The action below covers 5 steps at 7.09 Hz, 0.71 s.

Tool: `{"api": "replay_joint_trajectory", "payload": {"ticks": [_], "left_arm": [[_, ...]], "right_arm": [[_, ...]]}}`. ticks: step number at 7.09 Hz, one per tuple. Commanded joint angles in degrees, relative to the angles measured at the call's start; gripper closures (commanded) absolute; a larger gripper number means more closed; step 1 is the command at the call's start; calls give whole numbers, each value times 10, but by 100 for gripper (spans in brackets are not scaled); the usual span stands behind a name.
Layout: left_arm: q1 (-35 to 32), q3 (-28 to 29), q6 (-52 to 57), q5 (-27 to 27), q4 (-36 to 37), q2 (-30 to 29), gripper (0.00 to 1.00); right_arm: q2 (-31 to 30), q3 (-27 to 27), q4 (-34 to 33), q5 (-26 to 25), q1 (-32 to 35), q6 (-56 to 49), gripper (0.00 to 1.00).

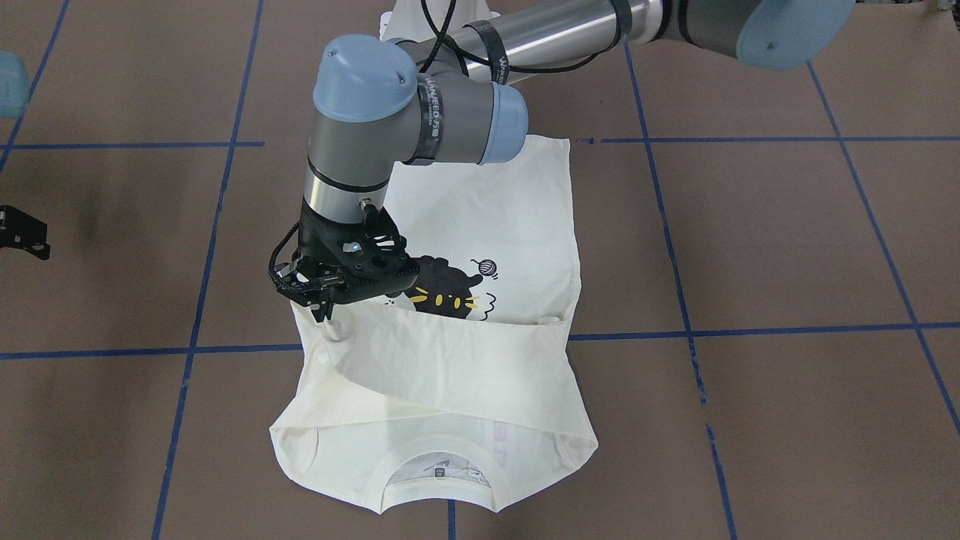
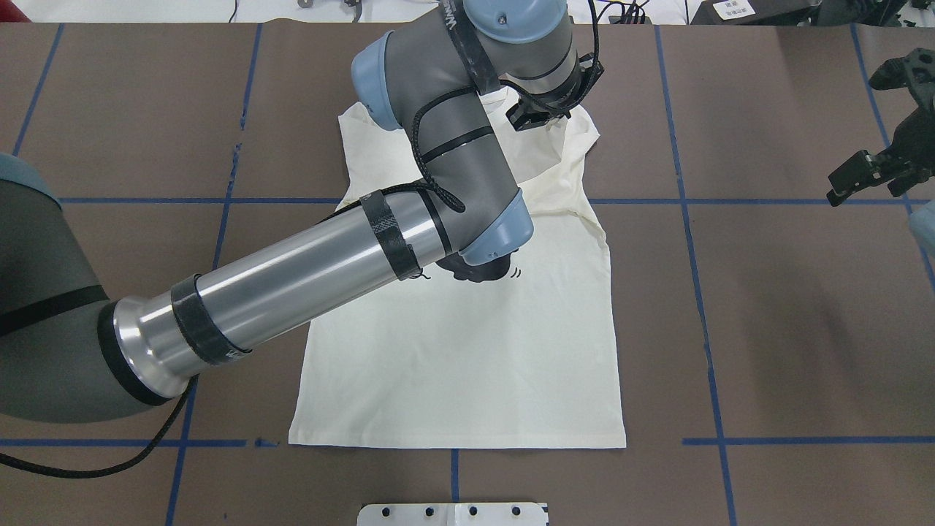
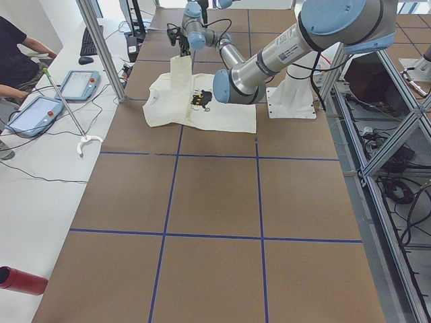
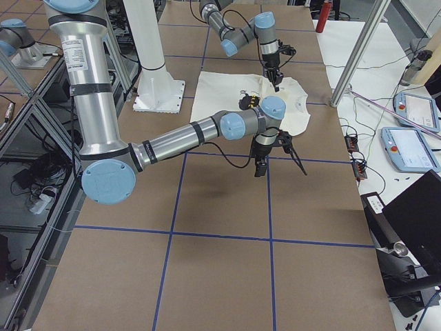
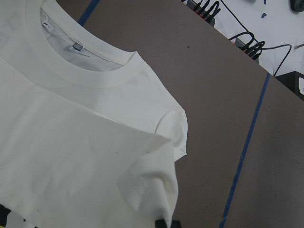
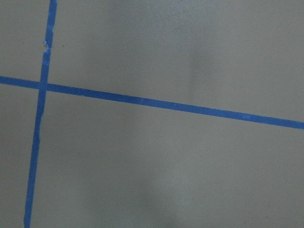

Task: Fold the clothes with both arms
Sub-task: 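Fold the held sleeve across the chest toward the right gripper side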

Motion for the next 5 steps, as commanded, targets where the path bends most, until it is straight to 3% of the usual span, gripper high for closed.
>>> {"api": "replay_joint_trajectory", "payload": {"ticks": [1, 2, 3, 5], "left_arm": [[52, 63, -33, 82, -19, -23, 100], [78, 149, -44, 124, -79, -56, 7], [88, 166, -41, 128, -95, -75, 0], [83, 143, 11, 123, -94, -62, 0]], "right_arm": [[2, 1, 0, 1, 0, 0, 0], [4, 1, 0, 1, -1, 0, 0], [7, 2, 0, 2, -3, 0, 0], [13, 3, 0, 22, -4, -1, 0]]}}
